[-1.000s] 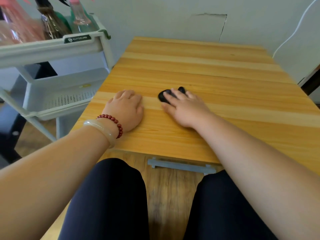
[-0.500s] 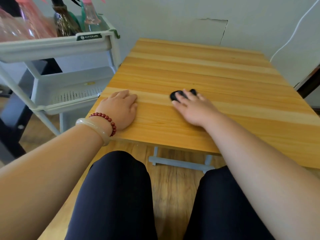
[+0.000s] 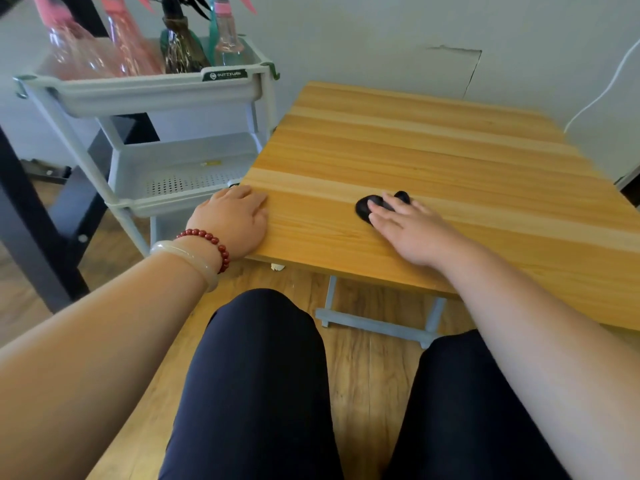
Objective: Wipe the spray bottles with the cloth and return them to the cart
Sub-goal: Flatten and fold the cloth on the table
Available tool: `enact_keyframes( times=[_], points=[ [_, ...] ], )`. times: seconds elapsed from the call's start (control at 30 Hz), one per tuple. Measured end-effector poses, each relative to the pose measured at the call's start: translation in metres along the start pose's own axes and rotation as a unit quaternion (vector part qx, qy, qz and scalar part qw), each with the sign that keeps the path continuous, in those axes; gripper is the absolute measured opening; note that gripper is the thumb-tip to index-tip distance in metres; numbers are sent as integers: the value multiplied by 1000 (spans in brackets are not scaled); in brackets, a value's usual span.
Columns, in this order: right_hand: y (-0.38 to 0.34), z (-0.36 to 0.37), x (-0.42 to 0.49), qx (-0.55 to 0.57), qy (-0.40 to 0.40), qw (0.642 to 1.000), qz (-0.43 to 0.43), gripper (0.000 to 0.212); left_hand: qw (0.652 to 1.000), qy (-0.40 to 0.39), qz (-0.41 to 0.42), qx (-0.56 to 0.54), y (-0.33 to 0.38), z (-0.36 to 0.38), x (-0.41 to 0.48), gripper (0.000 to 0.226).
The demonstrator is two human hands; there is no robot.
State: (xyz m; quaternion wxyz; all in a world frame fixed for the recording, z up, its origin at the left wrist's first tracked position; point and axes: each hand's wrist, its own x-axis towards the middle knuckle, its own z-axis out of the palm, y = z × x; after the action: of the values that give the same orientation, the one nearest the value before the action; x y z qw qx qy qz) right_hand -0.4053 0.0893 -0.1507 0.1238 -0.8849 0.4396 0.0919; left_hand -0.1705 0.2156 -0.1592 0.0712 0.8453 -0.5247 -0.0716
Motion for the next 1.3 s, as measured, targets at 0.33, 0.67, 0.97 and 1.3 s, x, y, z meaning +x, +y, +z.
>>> enact_keyframes(
  times=[0.33, 0.67, 0.97, 1.3],
  points=[
    [-79, 13, -12, -13, -3, 987, -162, 54, 998, 5, 7, -66, -9, 9, -1, 49],
    [-103, 15, 7, -39, 21, 986, -164, 50, 998, 24, 7, -63, -10, 14, 1, 48],
    [-82, 1, 37, -43, 36, 997, -53, 54, 993, 49, 1, -111, -8, 12, -4, 47],
    [-74, 0, 42, -35, 34, 994, -93, 50, 987, 89, 3, -131, -11, 14, -8, 45]
  ],
)
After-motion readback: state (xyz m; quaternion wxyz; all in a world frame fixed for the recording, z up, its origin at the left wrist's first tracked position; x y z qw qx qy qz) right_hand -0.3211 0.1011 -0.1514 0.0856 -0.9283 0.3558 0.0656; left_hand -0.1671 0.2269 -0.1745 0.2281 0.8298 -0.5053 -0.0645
